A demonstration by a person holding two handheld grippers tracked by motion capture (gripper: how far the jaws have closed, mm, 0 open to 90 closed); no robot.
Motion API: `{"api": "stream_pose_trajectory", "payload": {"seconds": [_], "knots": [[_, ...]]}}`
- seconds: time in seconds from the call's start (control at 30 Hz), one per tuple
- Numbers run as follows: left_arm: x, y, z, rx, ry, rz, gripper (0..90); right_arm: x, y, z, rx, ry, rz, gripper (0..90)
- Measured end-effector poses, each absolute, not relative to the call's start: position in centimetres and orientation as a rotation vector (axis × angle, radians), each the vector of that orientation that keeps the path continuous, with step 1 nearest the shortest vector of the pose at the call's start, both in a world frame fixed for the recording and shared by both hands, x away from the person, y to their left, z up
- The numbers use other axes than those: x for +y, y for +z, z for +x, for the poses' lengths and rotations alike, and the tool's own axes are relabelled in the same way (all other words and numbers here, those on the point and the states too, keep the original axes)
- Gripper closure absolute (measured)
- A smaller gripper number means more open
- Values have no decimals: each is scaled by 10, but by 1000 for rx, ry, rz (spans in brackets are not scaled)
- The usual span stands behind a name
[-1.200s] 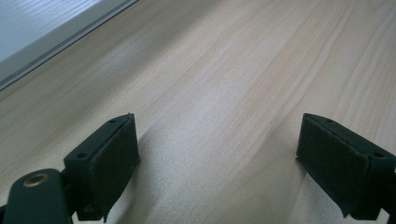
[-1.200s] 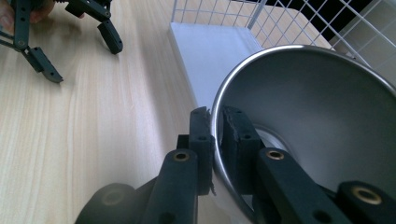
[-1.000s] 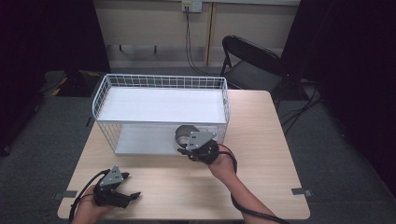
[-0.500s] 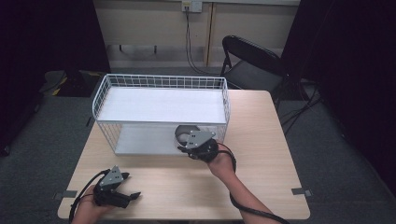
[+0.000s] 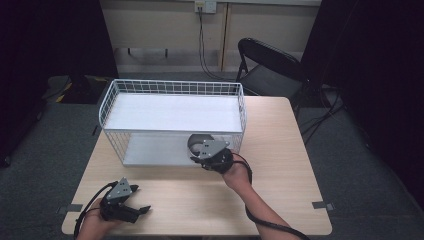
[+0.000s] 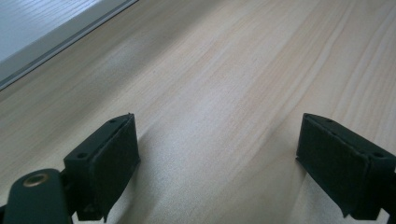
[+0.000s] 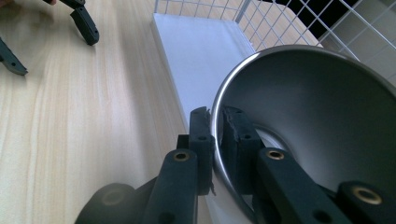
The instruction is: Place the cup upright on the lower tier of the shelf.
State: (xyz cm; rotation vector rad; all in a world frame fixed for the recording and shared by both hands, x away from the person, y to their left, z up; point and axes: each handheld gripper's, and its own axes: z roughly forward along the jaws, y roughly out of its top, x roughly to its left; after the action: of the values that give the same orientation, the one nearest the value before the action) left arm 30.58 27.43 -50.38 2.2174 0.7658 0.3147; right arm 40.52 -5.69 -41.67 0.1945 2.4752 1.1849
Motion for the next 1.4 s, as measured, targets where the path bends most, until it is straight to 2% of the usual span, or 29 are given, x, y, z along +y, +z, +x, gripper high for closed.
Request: {"api": "stream_pose_trajectory", "payload": {"seconds": [1.4], "knots": [[275,-504,306,760,312,2219,122,-55,-432,413,2472,1134,174,819]]}}
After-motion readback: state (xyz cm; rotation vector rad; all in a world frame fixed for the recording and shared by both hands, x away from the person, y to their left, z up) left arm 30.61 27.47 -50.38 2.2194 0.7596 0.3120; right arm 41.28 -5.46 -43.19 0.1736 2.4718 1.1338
